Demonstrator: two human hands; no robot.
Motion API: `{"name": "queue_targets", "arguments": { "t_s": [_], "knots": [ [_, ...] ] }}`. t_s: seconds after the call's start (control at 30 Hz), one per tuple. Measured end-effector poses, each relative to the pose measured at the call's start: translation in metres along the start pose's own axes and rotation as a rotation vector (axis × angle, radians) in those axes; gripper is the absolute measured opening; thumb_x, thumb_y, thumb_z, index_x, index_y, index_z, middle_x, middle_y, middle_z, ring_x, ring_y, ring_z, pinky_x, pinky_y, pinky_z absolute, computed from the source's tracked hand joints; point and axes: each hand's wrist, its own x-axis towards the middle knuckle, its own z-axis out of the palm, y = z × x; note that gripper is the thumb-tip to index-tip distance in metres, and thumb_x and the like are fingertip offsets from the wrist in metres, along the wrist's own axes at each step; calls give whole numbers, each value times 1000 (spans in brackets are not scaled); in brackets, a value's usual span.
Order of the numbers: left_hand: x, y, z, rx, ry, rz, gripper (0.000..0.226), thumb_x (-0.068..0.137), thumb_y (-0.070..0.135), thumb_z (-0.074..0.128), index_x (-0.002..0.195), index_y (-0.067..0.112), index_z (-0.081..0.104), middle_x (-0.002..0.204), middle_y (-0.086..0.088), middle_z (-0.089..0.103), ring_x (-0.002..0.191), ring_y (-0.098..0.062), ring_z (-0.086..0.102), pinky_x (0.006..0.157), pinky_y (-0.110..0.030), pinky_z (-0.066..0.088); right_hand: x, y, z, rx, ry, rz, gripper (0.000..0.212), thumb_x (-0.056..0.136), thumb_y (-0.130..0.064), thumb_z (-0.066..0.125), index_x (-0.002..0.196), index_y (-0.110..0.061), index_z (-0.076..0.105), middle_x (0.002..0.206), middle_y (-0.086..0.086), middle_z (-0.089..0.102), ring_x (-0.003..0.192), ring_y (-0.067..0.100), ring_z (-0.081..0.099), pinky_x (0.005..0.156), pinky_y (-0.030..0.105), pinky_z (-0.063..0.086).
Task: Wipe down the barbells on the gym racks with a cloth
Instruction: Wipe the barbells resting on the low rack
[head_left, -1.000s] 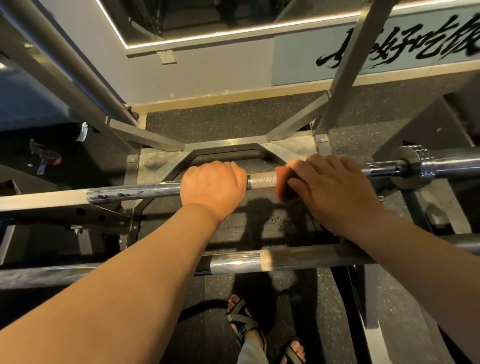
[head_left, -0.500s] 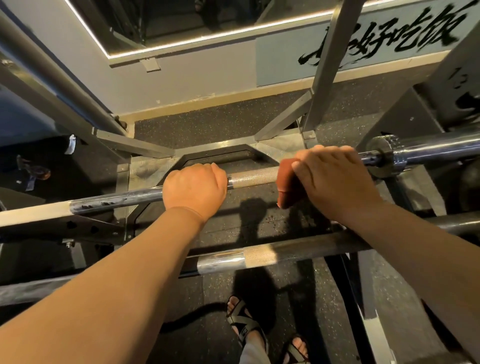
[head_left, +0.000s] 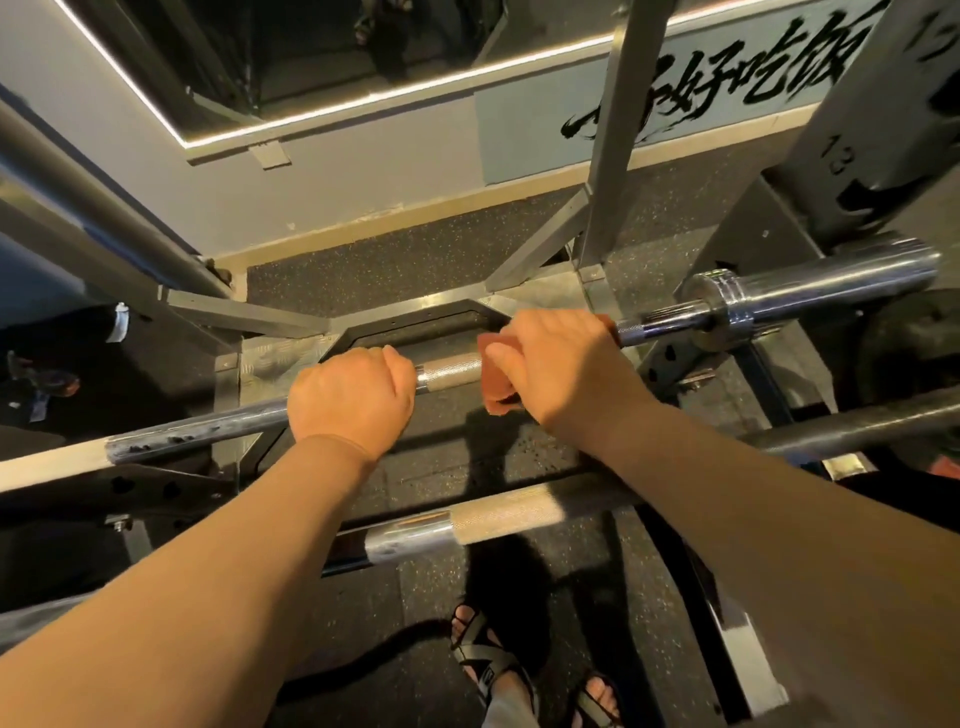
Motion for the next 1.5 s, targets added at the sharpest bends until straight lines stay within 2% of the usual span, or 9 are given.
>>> {"name": "queue_targets", "arguments": {
  "t_s": [0.17, 0.33, 0.6, 0.73, 0.87, 0.97, 1.13, 1.33, 1.5],
  "knots": [
    [2, 2, 1, 15, 3, -36, 47, 106, 31, 30, 78, 13, 63, 62, -1, 45, 64, -28, 52, 60, -32, 38, -14, 65, -30, -171, 22, 217, 26, 106, -29, 44, 94, -10, 57, 81, 2, 45, 70, 18, 48, 69, 30, 37],
    [1, 2, 1, 13, 12, -24, 47, 105, 30, 31, 75, 12, 62, 61, -2, 47, 61, -28, 52, 56, -32, 38, -9, 21, -8, -211, 43, 366, 26, 100, -41, 46, 86, -19, 45, 86, -1, 42, 82, 18, 40, 108, 44, 32],
    [-1, 6, -9, -76, -47, -87, 51, 106, 31, 29, 70, 10, 59, 64, -10, 57, 61, -29, 57, 66, -39, 55, -31, 59, -24, 84, 55, -25, 17, 105, -16, 49, 98, -7, 61, 92, 4, 54, 84, 16, 46, 96, 37, 43],
    [-1, 10, -12, -79, -52, -98, 49, 105, 29, 30, 67, 12, 56, 61, -10, 57, 57, -29, 57, 65, -41, 57, -40, 87, -41, 130, -59, 135, 31, 105, -25, 40, 125, -8, 58, 116, 4, 58, 105, 13, 54, 99, 28, 48],
    [-1, 9, -7, -111, -29, -111, 50, 105, 29, 32, 64, 12, 54, 58, -10, 56, 54, -28, 56, 62, -41, 56, -24, 62, -34, 5, 11, 247, 15, 92, -15, 65, 85, -16, 52, 85, 5, 53, 82, 22, 51, 90, 46, 48],
    [-1, 7, -5, -127, -31, -140, 50, 105, 30, 32, 63, 14, 54, 57, -9, 55, 52, -27, 54, 58, -38, 54, -15, 57, -28, -103, -145, 204, 31, 100, -32, 33, 110, -12, 55, 107, 7, 51, 105, 27, 52, 116, 51, 26],
    [6, 8, -3, -114, -93, -146, 44, 106, 25, 28, 69, 17, 51, 61, -5, 53, 55, -21, 52, 59, -34, 49, -3, 60, -43, -189, -316, 89, 21, 103, -26, 41, 120, -19, 52, 105, 4, 29, 96, 21, 36, 110, 47, 28],
    [3, 57, -11, -113, -107, 43, 45, 106, 30, 20, 90, 15, 60, 83, -8, 65, 76, -32, 63, 72, -40, 46, -11, 59, -25, -139, -18, 39, 12, 98, -13, 49, 93, -9, 59, 88, 8, 43, 75, 26, 46, 76, 41, 36],
    [26, 143, -17, -147, -205, 240, 38, 107, 30, 23, 107, 21, 60, 100, -3, 69, 93, -29, 66, 71, -38, 38, -29, 54, -17, -95, 25, 149, 32, 101, -29, 38, 111, -12, 62, 102, 6, 58, 98, 27, 53, 103, 46, 35]
  ]
}}
